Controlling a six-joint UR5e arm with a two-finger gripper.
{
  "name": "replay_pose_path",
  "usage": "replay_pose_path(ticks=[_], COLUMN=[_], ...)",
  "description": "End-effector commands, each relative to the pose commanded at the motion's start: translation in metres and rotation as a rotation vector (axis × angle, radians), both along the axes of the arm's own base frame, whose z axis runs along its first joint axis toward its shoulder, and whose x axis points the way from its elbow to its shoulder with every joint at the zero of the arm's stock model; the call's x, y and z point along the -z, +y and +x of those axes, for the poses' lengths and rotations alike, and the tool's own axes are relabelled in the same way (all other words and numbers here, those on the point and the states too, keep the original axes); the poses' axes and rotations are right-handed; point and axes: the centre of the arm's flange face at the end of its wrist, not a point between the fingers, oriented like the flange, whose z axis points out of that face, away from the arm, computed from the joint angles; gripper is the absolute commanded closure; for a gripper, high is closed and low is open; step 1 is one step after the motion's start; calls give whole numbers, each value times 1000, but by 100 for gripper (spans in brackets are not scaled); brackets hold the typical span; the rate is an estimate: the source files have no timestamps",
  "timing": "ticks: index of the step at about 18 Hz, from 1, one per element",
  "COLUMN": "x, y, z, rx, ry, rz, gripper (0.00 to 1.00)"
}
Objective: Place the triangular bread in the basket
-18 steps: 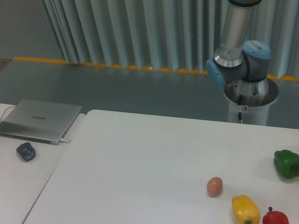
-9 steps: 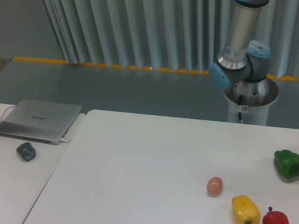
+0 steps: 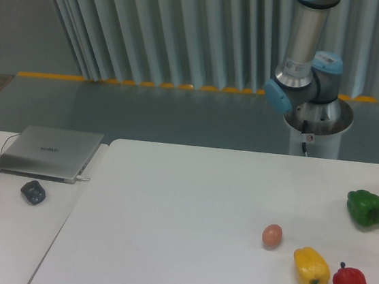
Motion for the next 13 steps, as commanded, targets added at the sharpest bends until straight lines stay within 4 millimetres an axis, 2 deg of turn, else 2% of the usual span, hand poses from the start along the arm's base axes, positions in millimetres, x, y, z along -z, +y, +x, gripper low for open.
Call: replay_pose_path(ticks=[5,8,9,10,13], x=[-10,-20,-20,-11,-7], y=[33,60,69,81,90], z=[34,46,54,60,66], rx=[76,129,153,178,190], ry=[-36,-4,11,14,6], rz=[-21,-47,-73,-112,-106], gripper=[0,0,0,0,0])
